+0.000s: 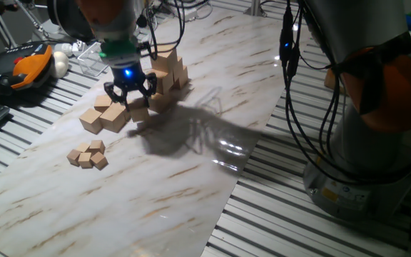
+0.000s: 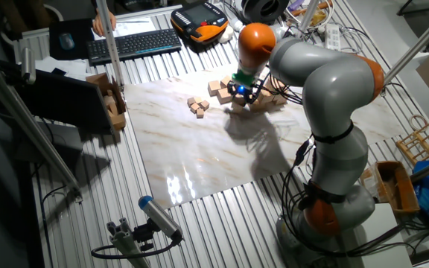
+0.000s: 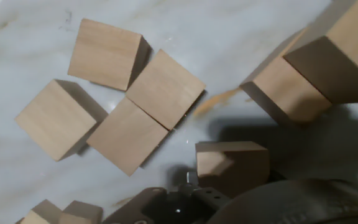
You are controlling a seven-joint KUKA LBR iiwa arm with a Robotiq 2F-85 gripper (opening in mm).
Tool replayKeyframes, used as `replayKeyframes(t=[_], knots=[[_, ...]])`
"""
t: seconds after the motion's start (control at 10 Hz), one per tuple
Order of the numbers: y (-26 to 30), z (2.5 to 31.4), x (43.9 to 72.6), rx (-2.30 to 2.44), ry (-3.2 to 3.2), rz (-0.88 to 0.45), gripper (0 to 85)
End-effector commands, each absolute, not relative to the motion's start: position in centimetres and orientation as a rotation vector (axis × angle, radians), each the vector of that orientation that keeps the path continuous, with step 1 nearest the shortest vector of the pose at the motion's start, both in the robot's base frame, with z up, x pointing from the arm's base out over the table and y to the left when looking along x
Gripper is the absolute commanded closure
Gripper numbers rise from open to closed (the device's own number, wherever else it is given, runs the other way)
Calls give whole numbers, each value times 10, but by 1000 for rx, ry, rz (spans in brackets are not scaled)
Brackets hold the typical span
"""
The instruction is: Stack the blocks into a pyramid shape
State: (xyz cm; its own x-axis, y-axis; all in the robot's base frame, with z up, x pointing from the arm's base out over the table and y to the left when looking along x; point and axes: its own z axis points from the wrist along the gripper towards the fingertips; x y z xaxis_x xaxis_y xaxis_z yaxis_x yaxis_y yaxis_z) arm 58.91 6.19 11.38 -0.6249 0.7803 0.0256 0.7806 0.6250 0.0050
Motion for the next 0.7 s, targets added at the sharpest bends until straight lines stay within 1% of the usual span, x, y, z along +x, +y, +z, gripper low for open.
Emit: replayKeyframes(t=[0.0, 0.2, 0.6], knots=[[64, 122, 591, -1533, -2713, -32, 850], [60, 136, 595, -1709, -2611, -36, 850], [53, 139, 599, -1948, -2526, -17, 850]])
